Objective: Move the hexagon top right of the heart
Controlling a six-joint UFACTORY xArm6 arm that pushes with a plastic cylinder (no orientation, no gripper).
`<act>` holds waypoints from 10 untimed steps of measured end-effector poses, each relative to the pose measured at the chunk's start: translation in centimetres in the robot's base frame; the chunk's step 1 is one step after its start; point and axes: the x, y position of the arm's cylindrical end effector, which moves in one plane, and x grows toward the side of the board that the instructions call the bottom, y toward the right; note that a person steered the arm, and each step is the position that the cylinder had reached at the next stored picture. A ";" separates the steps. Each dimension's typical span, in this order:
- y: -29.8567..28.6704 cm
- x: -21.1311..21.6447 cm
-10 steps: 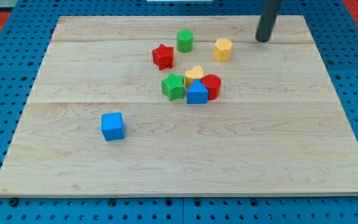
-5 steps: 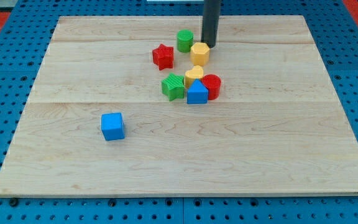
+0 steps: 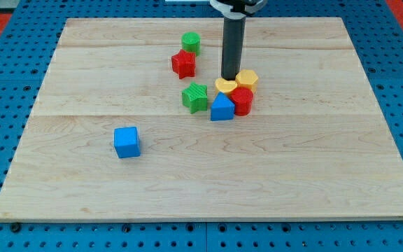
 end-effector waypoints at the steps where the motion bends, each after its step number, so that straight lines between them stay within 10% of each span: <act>1: 1.0 -3.1; 4: 10.3 1.0; 10: 6.1 0.7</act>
